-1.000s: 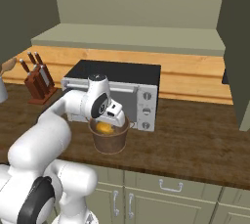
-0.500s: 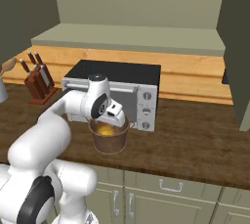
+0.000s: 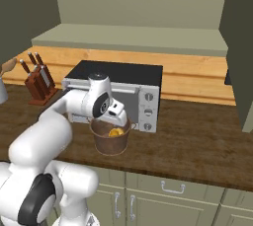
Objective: Open the cabinet, pick up the bread from the cabinet and place it in the basket. Then move the basket to the dining counter.
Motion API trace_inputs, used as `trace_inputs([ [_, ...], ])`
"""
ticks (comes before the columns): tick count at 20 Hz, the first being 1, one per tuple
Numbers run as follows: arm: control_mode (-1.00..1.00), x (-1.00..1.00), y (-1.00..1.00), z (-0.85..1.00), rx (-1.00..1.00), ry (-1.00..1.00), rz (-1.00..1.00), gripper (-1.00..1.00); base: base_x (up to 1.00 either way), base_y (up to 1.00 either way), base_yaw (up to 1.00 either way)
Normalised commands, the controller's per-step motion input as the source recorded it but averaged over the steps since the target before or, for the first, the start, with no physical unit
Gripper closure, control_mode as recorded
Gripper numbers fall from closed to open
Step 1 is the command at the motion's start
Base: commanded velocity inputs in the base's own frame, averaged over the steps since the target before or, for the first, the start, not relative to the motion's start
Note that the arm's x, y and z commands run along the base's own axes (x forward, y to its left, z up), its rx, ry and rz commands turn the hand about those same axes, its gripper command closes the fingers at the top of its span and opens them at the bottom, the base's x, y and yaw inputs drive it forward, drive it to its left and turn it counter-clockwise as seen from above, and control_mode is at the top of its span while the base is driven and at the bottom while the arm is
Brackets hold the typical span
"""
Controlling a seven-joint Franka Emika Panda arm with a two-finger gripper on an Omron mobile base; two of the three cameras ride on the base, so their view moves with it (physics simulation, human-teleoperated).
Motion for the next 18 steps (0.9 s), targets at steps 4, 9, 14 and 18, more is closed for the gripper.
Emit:
trace_inputs([
  [4, -1.0, -0.55, -0.07, 0.15, -0.01, -0.04, -0.22, -1.0, 0.0, 0.0, 0.0],
  [9, -1.0, -0.41, -0.18, 0.07, 0.01, 0.0, -0.33, -1.0, 0.0, 0.0, 0.0],
  [14, -1.0, 0.3, -0.31, -0.12, 0.2, 0.14, -0.16, -1.0, 0.0, 0.0, 0.0],
  [18, -1.0, 0.1, -0.24, -0.09, 0.05, 0.0, -0.05, -1.0, 0.0, 0.0, 0.0],
])
